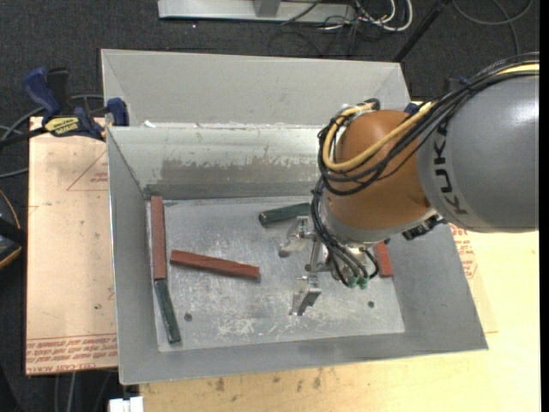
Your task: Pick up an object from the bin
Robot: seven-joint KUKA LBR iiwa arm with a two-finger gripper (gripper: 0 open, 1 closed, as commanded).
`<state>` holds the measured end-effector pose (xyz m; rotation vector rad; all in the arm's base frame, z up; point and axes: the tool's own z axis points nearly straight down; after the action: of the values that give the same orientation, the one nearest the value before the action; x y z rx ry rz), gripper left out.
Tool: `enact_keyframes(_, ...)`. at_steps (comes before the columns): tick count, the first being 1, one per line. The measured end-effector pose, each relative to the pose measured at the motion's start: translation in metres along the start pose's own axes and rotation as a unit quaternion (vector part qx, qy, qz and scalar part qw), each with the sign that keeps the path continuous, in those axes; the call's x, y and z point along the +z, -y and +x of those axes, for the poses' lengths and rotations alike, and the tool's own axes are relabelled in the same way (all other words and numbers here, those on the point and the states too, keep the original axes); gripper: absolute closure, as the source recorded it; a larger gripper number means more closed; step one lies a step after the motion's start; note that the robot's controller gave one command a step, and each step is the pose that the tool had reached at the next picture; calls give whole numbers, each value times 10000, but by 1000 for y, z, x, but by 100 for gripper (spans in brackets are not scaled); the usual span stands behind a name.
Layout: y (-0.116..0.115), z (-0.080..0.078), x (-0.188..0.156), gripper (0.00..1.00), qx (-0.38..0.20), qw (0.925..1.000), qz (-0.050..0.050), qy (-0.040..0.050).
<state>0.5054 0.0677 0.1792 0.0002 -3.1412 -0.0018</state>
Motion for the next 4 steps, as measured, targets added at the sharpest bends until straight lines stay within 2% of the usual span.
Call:
enact_keyframes(1,-47,-40,65,0,-212,9998,-6,48)
enact_keyframes(2,-59,-45,85,0,57,10000,1,-20)
enact_keyframes(3,-101,-62,67,0,706,9975,-6,16)
enact_keyframes(4,-95,-69,104,0,239,9997,-9,31)
